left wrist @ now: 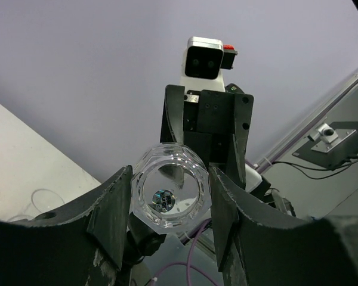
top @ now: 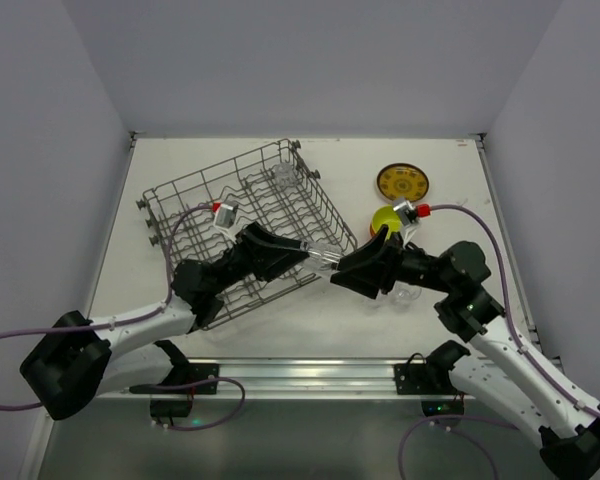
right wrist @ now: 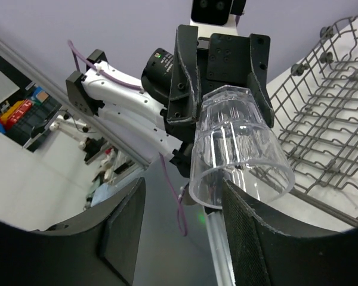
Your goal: Unload the mixed dishes from the dish rack
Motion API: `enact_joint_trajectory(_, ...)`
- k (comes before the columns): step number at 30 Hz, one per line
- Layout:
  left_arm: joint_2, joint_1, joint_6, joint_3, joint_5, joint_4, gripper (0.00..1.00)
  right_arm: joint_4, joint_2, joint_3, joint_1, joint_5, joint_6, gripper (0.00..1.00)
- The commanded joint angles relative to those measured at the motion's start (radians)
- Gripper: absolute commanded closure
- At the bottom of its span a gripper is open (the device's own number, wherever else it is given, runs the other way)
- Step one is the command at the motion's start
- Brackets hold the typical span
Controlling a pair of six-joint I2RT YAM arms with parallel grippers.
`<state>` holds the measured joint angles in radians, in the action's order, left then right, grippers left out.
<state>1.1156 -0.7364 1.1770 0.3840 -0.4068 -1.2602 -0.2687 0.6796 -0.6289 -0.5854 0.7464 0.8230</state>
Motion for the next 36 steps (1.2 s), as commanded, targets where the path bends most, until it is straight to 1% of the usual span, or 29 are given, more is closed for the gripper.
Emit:
enact_joint_trajectory(1, 0.021, -0.024, 0.033, 0.001, 0.033, -0.131, 1.0, -0.078, 0.031, -0.011, -0.024, -0.024, 0.013, 0.45)
enact_joint_trajectory(2, 0.026, -0.035, 0.033, 0.001, 0.04, -0.136, 1.0, -0.084, 0.046, -0.014, -0.025, -0.022, 0.022, 0.48)
enact_joint_trajectory(3, 0.032, -0.041, 0.032, 0.0, 0.042, -0.14, 1.0, -0.099, 0.054, -0.014, -0.03, -0.021, 0.025, 0.56)
enact_joint_trajectory(6, 0.046, -0.057, 0.03, -0.002, 0.046, -0.151, 1.0, -0.124, 0.074, -0.021, -0.037, -0.015, 0.033, 0.67)
enact_joint_trajectory(7, 0.049, -0.058, 0.029, -0.002, 0.046, -0.154, 1.0, -0.127, 0.077, -0.023, -0.037, -0.015, 0.034, 0.78)
enact_joint_trajectory(10, 0.044, -0.058, 0.027, -0.013, 0.051, -0.15, 1.0, -0.107, 0.071, -0.026, -0.039, -0.036, 0.022, 1.0)
enact_joint_trajectory(11, 0.041, -0.058, 0.017, -0.016, 0.056, -0.139, 1.0, -0.095, 0.063, -0.028, -0.037, -0.047, 0.01, 1.0)
enact_joint_trajectory(12, 0.021, -0.058, 0.006, -0.013, 0.065, -0.113, 0.77, -0.052, 0.04, -0.028, -0.037, -0.083, 0.001, 1.0)
enact_joint_trajectory(13, 0.006, -0.057, -0.011, -0.005, 0.094, 0.003, 0.51, -0.018, 0.023, -0.032, -0.037, -0.109, -0.011, 1.0)
enact_joint_trajectory(14, -0.016, -0.058, -0.063, 0.007, 0.117, 0.087, 0.27, 0.02, 0.005, -0.035, -0.039, -0.143, -0.036, 1.0)
enact_joint_trajectory(15, -0.064, -0.058, -0.1, 0.045, 0.144, 0.198, 0.0, 0.131, -0.032, -0.057, -0.037, -0.18, -0.051, 1.0)
enact_joint_trajectory(16, -0.092, -0.058, -0.135, 0.068, 0.227, 0.426, 0.0, 0.207, -0.049, -0.074, -0.037, -0.27, -0.07, 1.0)
enact_joint_trajectory(17, -0.117, -0.058, -0.192, 0.088, 0.274, 0.529, 0.0, 0.28, -0.064, -0.095, -0.037, -0.324, -0.109, 1.0)
enact_joint_trajectory(18, -0.167, -0.057, -0.217, 0.116, 0.32, 0.623, 0.0, 0.451, -0.086, -0.144, -0.037, -0.376, -0.128, 1.0)
enact_joint_trajectory(19, -0.196, -0.058, -0.249, 0.124, 0.406, 0.768, 0.0, 0.542, -0.094, -0.172, -0.037, -0.51, -0.149, 1.0)
enact_joint_trajectory(20, -0.251, -0.058, -0.263, 0.124, 0.462, 0.821, 0.0, 0.627, -0.095, -0.204, -0.037, -0.583, -0.188, 1.0)
enact_joint_trajectory(21, -0.281, -0.057, -0.279, 0.119, 0.5, 0.905, 0.0, 0.798, -0.094, -0.269, -0.037, -0.658, -0.205, 1.0)
enact_joint_trajectory(22, -0.31, -0.058, -0.293, 0.112, 0.547, 0.936, 0.0, 0.885, -0.077, -0.3, -0.037, -0.815, -0.217, 1.0)
enact_joint_trajectory(23, -0.365, -0.058, -0.316, 0.104, 0.563, 0.959, 0.0, 0.961, -0.062, -0.333, -0.037, -0.891, -0.228, 1.0)
enact_joint_trajectory(24, -0.39, -0.058, -0.329, 0.09, 0.575, 0.978, 0.0, 1.109, -0.045, -0.394, -0.036, -0.959, -0.228, 1.0)
enact_joint_trajectory(25, -0.411, -0.058, -0.339, 0.085, 0.591, 1.014, 0.0, 1.181, -0.004, -0.419, -0.033, -1.02, -0.225, 1.0)
enact_joint_trajectory(26, -0.448, -0.057, -0.359, 0.084, 0.591, 1.033, 0.0, 1.288, 0.018, -0.445, -0.027, -1.092, -0.222, 1.0)
enact_joint_trajectory(28, -0.474, -0.057, -0.39, 0.092, 0.591, 1.097, 0.0, 1.345, 0.053, -0.486, 0.03, -1.099, -0.252, 1.0)
enact_joint_trajectory(29, -0.493, -0.058, -0.401, 0.098, 0.586, 1.116, 0.0, 1.37, 0.084, -0.489, 0.06, -1.064, -0.272, 1.0)
enact_joint_trajectory(30, -0.5, -0.058, -0.413, 0.111, 0.583, 1.134, 0.0, 1.378, 0.1, -0.488, 0.126, -1.046, -0.294, 1.0)
enact_joint_trajectory(32, -0.519, -0.057, -0.447, 0.137, 0.566, 1.185, 0.0, 1.399, 0.164, -0.489, 0.209, -1.029, -0.35, 1.0)
enact_joint_trajectory(36, -0.527, -0.058, -0.505, 0.194, 0.517, 1.301, 0.0, 1.396, 0.288, -0.509, 0.329, -0.966, -0.403, 1.0)
